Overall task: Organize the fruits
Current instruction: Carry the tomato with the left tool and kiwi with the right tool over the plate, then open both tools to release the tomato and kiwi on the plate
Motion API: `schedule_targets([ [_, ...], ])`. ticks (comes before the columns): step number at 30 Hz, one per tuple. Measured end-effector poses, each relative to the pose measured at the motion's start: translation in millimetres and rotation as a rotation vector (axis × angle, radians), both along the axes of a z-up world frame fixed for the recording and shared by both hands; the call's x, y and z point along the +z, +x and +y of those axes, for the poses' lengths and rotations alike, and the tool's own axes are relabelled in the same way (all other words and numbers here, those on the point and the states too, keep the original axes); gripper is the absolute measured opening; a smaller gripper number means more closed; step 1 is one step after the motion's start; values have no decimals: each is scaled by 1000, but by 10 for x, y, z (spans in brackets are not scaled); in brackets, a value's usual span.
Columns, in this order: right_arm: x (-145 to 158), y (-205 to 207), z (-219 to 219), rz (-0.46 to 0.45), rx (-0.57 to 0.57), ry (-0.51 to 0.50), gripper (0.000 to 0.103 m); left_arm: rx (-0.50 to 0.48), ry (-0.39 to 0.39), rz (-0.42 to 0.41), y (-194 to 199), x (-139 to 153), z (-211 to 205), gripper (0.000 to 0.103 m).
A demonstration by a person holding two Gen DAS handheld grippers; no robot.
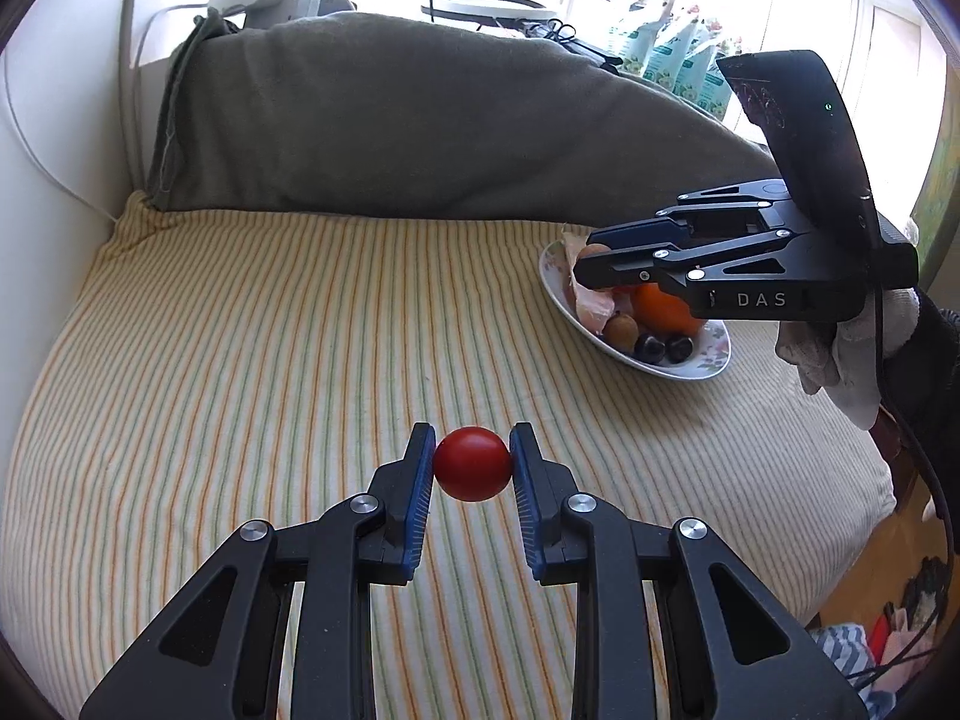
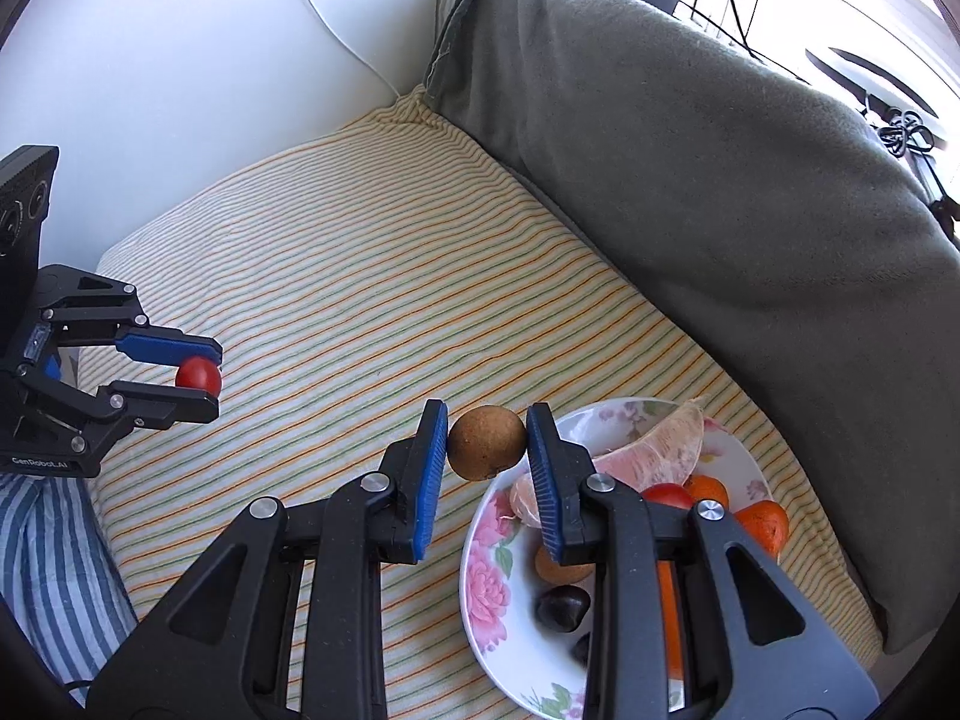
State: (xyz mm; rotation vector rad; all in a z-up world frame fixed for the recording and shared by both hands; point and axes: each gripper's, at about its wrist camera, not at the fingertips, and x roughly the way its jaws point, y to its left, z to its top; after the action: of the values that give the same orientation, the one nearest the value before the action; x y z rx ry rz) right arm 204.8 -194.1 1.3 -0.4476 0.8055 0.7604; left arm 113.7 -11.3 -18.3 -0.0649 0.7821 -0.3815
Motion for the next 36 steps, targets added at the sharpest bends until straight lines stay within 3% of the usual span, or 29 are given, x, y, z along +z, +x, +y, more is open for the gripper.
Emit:
schedule_targets([
  [12, 172, 172, -664, -10, -163, 104, 28, -133, -23, -49, 310, 174, -710, 24],
  [20, 90, 487, -947, 17, -249, 138, 28, -198, -24, -67, 459, 195, -1158, 24],
  [26, -20, 680, -1104, 61, -304, 172, 28, -211, -30, -61, 525, 158, -1284, 24],
  [36, -100, 747, -1124, 92, -302, 178, 28, -217, -29, -69, 570, 146, -1364, 24],
])
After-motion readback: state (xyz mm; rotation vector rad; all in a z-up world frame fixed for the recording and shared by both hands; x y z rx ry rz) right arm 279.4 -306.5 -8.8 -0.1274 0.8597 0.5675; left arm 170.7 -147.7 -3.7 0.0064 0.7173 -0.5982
